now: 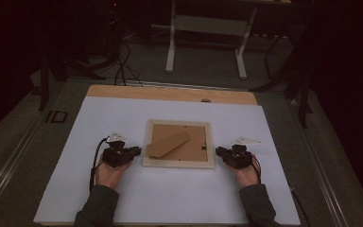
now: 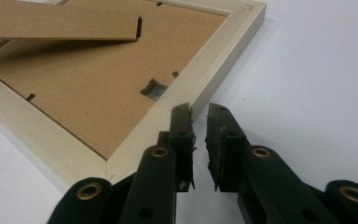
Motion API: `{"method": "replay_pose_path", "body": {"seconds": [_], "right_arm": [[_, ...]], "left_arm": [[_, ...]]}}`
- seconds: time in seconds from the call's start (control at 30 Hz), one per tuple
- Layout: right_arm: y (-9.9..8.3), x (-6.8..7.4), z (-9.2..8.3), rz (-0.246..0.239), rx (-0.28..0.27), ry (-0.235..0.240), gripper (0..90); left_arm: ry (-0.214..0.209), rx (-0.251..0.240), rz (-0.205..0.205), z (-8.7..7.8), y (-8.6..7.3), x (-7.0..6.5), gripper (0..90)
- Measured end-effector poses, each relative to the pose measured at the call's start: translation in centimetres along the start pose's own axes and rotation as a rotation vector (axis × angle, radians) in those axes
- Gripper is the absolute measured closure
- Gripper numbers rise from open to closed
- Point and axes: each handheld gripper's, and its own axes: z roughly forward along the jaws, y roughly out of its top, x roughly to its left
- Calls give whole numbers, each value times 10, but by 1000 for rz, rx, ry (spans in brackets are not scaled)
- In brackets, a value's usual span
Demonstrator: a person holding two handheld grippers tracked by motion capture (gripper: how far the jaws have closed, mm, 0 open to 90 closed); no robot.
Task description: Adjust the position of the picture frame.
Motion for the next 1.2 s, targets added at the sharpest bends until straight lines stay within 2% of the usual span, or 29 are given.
{"method": "replay_pose_path", "body": {"seconds": [0.2, 0.63, 0.77, 1.2], "right_arm": [[-2, 2, 1, -21, 12, -11, 763], [-2, 0, -4, -10, -2, -22, 732], [-2, 0, -5, -14, -7, -25, 729], [-1, 0, -7, -11, -12, -22, 724]], "left_arm": [[-13, -35, -3, -10, 1, 3, 751], [-33, -76, -8, -22, 10, 1, 706], [-17, -69, 15, -24, 13, -2, 692], [-46, -104, 44, -29, 31, -14, 677]]}}
